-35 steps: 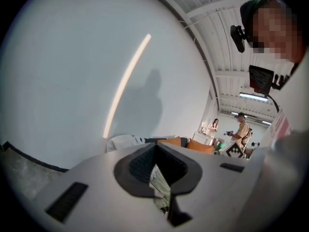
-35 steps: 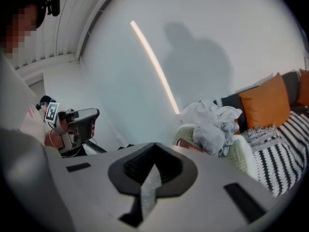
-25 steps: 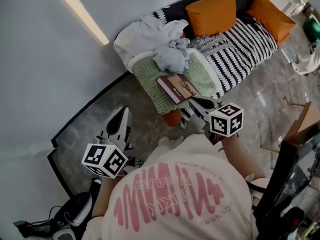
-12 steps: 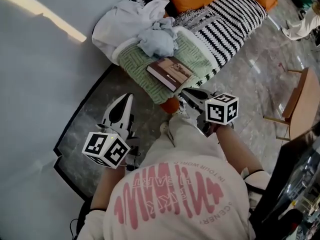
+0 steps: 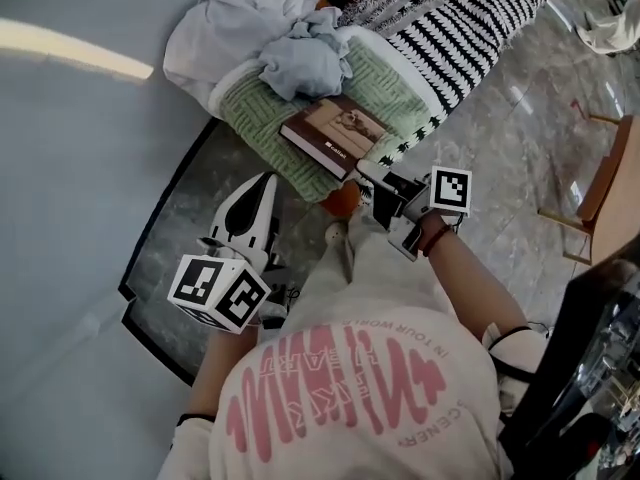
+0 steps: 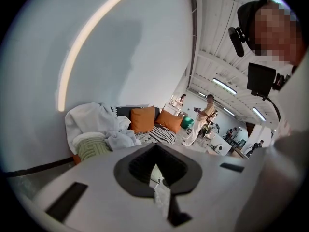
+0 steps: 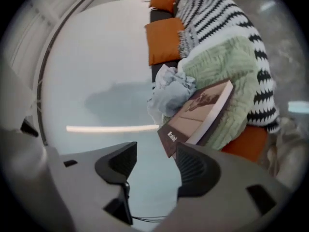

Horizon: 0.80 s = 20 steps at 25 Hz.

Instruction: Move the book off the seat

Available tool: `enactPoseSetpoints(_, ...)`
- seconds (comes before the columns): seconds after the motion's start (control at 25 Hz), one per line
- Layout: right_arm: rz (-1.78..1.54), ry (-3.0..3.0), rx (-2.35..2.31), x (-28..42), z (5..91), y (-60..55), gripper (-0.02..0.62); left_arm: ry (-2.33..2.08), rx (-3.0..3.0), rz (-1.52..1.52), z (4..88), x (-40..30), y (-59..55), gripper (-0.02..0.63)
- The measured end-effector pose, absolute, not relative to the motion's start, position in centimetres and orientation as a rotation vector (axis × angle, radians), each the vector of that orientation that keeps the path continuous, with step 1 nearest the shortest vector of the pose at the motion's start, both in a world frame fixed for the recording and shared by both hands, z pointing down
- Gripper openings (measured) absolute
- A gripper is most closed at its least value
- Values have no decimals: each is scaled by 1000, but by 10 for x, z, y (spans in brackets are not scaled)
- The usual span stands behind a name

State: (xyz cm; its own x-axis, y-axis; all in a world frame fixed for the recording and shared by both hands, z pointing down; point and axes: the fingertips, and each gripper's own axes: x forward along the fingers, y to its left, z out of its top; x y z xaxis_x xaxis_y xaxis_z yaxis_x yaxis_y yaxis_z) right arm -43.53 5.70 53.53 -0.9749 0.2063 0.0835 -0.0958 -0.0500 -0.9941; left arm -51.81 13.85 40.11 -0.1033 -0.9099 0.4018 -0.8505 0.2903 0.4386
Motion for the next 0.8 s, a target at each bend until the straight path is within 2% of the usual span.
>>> enactPoseSetpoints(0.16, 2464, -1724, -32, -435, 563, 53, 278, -1947, 1563, -94, 404, -517, 132, 9)
enactPoseSetpoints(0.24, 2547, -1611, 6, -435, 576, 58, 330, -1939, 1559, -85, 406, -517, 129, 9)
enactPoseSetpoints(0.32, 2612, -1517, 40, -435, 586, 61, 354, -1929, 1555, -80, 407, -516, 126, 9)
enactPoseSetpoints(0.8, 2717, -1396, -87, -459, 587, 70, 353, -1898, 1552, -66, 416, -516, 118, 9)
